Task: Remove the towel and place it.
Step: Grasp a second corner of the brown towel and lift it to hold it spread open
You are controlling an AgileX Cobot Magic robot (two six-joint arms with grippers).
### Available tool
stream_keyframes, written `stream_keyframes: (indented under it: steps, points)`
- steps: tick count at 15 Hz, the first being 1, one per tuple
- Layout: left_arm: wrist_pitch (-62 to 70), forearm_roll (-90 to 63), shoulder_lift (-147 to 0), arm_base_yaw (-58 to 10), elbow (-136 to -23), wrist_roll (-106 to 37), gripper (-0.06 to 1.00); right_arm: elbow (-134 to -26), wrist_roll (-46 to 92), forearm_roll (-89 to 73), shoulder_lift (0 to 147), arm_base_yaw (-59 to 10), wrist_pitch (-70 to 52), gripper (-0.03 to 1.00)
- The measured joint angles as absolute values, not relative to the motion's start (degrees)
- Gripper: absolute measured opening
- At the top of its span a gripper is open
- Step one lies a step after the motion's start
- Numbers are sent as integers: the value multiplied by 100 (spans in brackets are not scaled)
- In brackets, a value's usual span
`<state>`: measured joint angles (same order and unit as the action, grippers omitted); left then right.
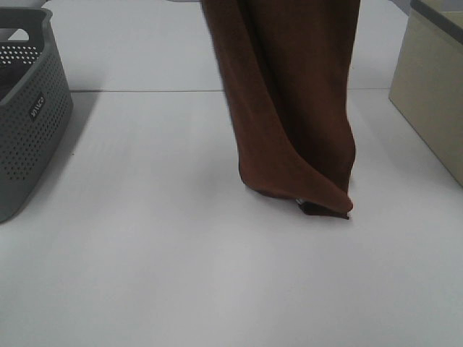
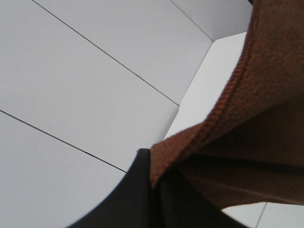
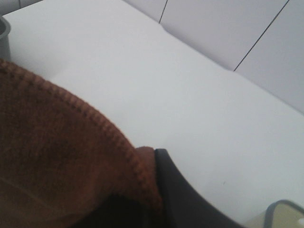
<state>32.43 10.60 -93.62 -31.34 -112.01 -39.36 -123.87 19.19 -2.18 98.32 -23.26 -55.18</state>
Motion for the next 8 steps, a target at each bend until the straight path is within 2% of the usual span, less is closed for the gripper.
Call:
stream_keyframes:
  steps: [3, 8]
  points:
    - [2097, 1060, -9815, -2842, -11201, -3936, 0, -12536, 1977, 413, 10027, -2326, -4446, 1]
    - [498, 1261, -10101, -2739, -11201, -3936, 0, -12542, 1937, 521, 10359, -2326, -2813, 1]
